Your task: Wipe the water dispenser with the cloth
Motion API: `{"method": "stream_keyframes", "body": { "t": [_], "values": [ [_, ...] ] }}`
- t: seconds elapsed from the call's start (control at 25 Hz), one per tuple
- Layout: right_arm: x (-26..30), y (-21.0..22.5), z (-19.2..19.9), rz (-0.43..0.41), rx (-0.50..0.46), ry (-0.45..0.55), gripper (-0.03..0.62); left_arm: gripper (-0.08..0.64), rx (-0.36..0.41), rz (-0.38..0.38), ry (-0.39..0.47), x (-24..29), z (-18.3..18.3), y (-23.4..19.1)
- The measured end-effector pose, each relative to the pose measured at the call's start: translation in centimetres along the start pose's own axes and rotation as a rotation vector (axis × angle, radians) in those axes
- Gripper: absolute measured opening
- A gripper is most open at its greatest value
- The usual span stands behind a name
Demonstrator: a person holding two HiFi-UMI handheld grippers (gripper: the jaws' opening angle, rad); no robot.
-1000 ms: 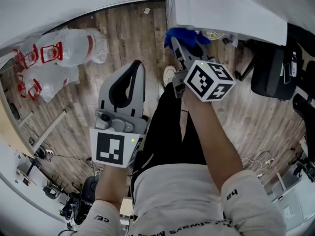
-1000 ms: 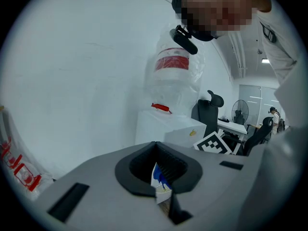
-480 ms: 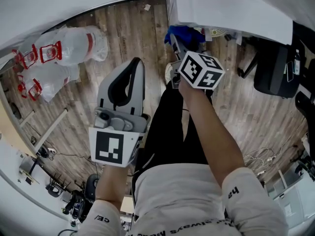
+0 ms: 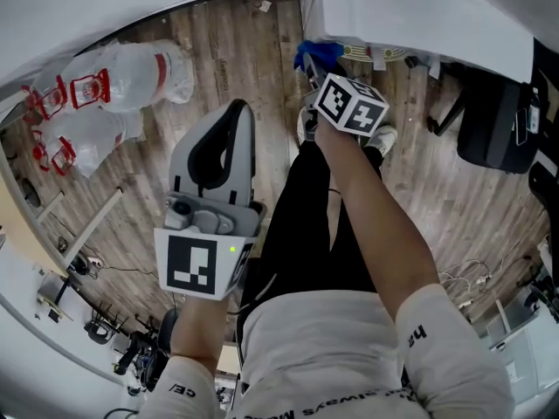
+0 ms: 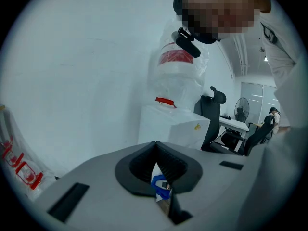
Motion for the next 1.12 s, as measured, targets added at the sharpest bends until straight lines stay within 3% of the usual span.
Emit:
{"method": "stream_keyframes", "body": {
  "t": [0.68,1.12],
  "values": [
    [4.8,4.4,3.7,0.042,-0.077,-0.158,0.08,0.018,-0.008,-0.013,-0.035,0.7,1.2,-0.7],
    [6.0,5.6,4.1,0.076,-0.166,-0.207,0.08,0.018,-0.011,-0.029,-0.057,0.1,2.3,-0.9]
  ]
}}
Point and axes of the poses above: the fingertips, and each gripper's own axes: x forward along the fingers, y to its right, z out of its underside, the point moved 9 cm from there along -x, backward along the fingers, and after that the axes turned 6 degrees about y, right-handed, at the moved point
